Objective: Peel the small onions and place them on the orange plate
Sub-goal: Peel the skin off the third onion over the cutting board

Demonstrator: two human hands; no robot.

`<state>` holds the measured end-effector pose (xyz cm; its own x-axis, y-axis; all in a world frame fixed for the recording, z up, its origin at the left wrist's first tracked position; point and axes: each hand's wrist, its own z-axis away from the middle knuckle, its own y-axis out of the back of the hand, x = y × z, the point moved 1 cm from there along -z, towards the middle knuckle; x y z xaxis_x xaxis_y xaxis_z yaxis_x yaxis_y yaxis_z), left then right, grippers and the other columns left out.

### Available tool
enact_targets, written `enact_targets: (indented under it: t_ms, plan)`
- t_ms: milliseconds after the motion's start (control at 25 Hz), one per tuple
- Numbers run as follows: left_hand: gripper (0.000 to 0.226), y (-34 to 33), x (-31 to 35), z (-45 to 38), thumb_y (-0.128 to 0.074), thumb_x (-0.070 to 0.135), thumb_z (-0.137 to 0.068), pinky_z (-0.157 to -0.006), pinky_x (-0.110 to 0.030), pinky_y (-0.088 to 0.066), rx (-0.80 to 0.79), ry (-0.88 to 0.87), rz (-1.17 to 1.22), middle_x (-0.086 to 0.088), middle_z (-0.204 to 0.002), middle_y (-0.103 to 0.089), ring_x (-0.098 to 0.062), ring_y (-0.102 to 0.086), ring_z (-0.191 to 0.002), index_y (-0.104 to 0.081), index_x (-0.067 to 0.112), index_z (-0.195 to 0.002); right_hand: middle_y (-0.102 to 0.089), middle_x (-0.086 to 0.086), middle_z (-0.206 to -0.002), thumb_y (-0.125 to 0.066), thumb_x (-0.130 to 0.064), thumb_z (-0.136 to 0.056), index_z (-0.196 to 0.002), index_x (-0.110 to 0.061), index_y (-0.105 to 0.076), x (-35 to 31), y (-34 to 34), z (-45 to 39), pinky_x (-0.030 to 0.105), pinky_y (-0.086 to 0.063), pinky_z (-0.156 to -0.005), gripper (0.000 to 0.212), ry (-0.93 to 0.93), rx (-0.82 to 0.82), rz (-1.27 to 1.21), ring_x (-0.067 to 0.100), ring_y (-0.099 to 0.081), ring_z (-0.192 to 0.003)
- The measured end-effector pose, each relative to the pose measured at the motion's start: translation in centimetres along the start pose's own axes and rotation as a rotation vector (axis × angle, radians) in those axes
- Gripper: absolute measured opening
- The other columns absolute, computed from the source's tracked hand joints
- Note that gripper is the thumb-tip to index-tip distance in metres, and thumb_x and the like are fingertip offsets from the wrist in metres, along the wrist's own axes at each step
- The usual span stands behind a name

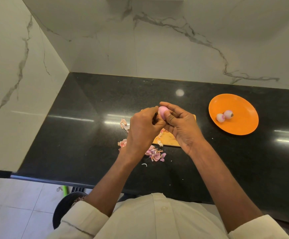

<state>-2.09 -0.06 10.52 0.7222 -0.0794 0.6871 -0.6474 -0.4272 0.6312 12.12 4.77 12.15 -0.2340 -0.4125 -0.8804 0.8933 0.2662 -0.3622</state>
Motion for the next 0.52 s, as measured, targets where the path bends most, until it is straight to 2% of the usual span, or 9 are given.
enact_targets:
  t_ms: [200,360,520]
  plan:
    - [0.016,-0.3,0.0,1.2,-0.077,0.018,-0.098,-0.064,-0.034,-0.061,0.159,0.137,0.159,0.002,-0.083,-0.074,-0.011,-0.068,-0.069,-0.080,0.010,-0.112,-0.071,0.020,-0.130,-0.066,-0.003,-0.098,-0.129,-0.010,-0.072,0.3,-0.6,0.1,0.035,-0.064,-0.090,0.033,-0.017,-0.036,-0.036,0.032,-0.073,-0.116]
    - [0.018,-0.2,0.6,1.0,-0.078,0.020,-0.098,-0.063,-0.035,-0.061,0.192,0.174,0.174,0.004,-0.083,-0.074,-0.012,-0.068,-0.069,-0.080,0.012,-0.114,-0.074,0.018,-0.126,-0.063,-0.003,-0.099,-0.129,-0.011,-0.071,0.4,-1.2,-0.1,0.036,-0.064,-0.092,0.032,-0.028,-0.025,-0.096,0.030,-0.074,-0.116]
    - [0.009,0.4,0.3,0.7,-0.080,0.016,-0.094,-0.061,-0.039,-0.060,0.217,0.208,0.121,0.006,-0.076,-0.072,-0.011,-0.067,-0.065,-0.081,0.013,-0.103,-0.075,0.015,-0.123,-0.061,-0.004,-0.101,-0.129,-0.010,-0.070,0.5,-1.3,-0.1,0.037,-0.064,-0.091,0.030,-0.098,-0.014,-0.190,0.030,-0.075,-0.112]
